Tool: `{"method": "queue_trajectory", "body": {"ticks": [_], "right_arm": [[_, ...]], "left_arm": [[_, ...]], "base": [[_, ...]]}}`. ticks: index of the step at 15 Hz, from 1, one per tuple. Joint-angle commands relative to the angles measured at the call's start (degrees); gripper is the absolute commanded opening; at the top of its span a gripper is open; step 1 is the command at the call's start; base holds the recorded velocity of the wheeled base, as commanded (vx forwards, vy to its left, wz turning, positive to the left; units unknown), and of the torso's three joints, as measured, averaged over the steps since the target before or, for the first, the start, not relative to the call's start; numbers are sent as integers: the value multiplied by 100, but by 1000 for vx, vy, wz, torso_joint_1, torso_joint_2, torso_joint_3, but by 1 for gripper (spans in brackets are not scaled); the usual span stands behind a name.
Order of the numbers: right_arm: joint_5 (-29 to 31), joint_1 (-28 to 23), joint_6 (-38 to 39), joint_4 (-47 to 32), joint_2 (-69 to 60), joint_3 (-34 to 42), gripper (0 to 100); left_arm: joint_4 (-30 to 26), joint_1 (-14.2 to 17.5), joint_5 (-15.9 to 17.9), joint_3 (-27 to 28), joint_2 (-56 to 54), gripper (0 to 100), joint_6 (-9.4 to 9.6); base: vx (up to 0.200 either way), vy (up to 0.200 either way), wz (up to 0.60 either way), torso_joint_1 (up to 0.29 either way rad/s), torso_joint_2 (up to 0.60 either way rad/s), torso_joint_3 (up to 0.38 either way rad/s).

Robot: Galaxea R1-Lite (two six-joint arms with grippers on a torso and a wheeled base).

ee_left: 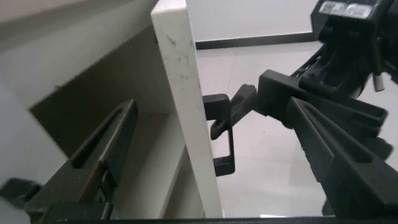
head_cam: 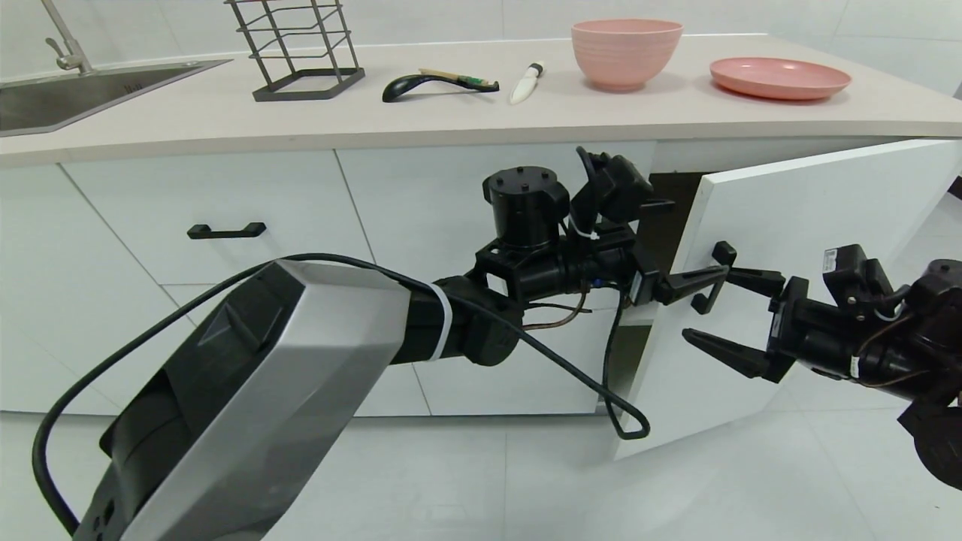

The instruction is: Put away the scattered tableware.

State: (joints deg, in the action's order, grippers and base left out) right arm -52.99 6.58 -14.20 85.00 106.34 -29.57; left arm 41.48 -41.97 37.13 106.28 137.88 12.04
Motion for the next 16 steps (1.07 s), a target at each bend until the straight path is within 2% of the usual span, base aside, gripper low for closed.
{"method": "queue_trajectory", "body": {"ticks": [1, 3, 5, 6, 7, 8, 12, 14, 16], "right_arm": [[-71, 10, -48, 60, -368, 215, 100], [-53, 10, -56, 60, -403, 224, 100], [-27, -17, -83, 51, -377, 233, 100], [-18, -78, -83, 34, -333, 277, 100], [26, -131, -83, 25, -333, 303, 100], [79, -289, -92, -1, -289, 356, 100], [79, -623, -100, -1, -17, 409, 100], [87, -632, -92, -10, 80, 417, 100], [87, -737, -100, -1, 159, 409, 100]], "left_arm": [[44, -232, -22, 25, 152, 100, 0], [211, -338, -13, 200, 310, 100, 0], [378, -443, -4, 297, 416, 100, -97], [615, -540, -13, 341, 477, 100, -299], [694, -566, -13, 341, 486, 100, -396], [747, -663, -31, 350, 495, 100, -598], [703, -681, -101, 831, 820, 100, -677], [712, -681, -136, 831, 899, 100, -791], [712, -681, -162, 831, 899, 100, -800]], "base": [[0, 0, 0, 0, 0, 0], [0, 0, 0, 0, 0, 0], [0, 0, 0, 0, 0, 0], [0, 0, 0, 0, 0, 0], [0, 0, 0, 0, 0, 0], [0, 0, 0, 0, 0, 0], [0, 0, 0, 0, 0, 0], [0, 0, 0, 0, 0, 0], [0, 0, 0, 0, 0, 0]]}}
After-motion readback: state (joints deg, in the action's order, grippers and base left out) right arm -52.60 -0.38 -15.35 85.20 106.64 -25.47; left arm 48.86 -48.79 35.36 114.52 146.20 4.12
